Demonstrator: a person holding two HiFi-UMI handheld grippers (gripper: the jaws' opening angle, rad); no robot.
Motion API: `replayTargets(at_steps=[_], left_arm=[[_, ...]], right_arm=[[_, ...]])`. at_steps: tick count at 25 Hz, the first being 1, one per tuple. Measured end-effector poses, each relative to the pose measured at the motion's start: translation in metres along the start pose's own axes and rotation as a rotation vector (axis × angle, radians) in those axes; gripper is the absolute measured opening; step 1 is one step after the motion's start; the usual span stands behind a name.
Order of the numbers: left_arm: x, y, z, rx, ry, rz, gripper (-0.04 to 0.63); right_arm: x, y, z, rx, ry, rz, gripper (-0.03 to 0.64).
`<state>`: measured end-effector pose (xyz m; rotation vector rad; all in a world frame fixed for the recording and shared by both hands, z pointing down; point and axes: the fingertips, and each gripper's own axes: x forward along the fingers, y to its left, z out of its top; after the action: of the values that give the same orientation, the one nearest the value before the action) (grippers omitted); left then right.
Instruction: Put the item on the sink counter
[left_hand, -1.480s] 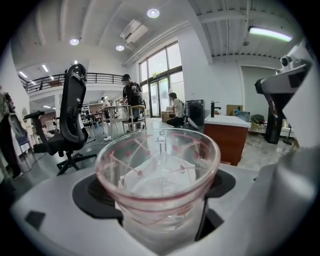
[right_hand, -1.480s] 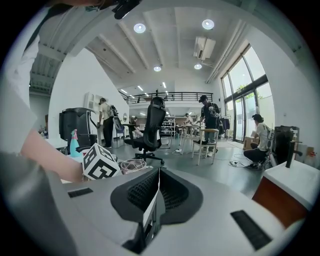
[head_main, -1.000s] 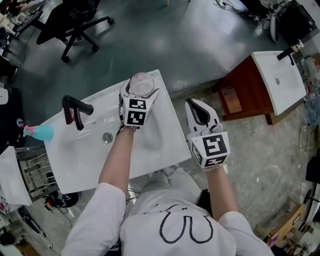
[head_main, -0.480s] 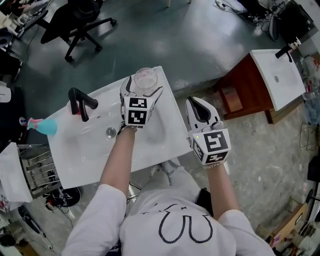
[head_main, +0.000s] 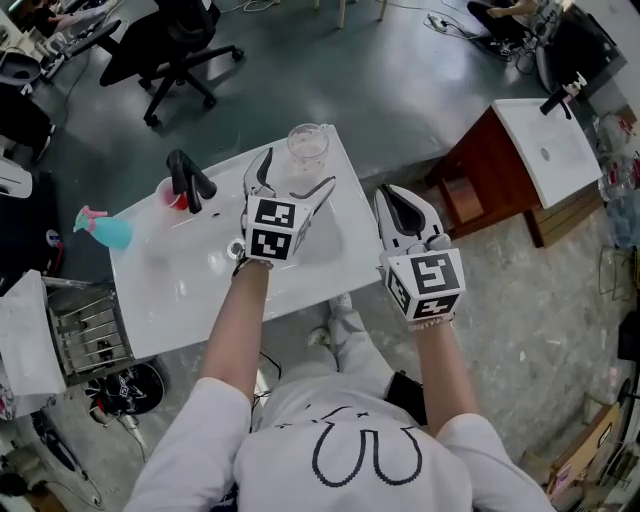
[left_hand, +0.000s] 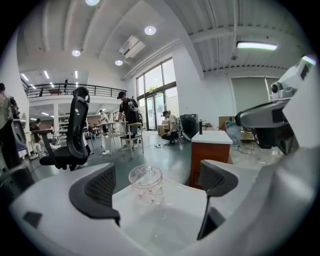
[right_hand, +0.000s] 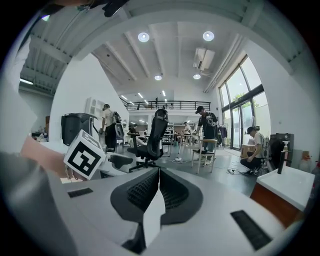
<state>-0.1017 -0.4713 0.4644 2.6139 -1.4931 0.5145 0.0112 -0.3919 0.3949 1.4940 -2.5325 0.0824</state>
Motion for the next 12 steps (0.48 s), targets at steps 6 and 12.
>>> replayTargets(at_steps=[6,12], left_arm=[[-0.065,0.001,0.025,0.042,-0.082,0.021,0.52],[-0.123,0.007,0.052,-0.006,-0.181,0.034,0.517]], right_arm=[[-0.025,0.027,0.021,-0.022,-0.046,0.0,0.029],[-0.043,0.045,0.047,-0.053,-0.101,0.007,0.029]])
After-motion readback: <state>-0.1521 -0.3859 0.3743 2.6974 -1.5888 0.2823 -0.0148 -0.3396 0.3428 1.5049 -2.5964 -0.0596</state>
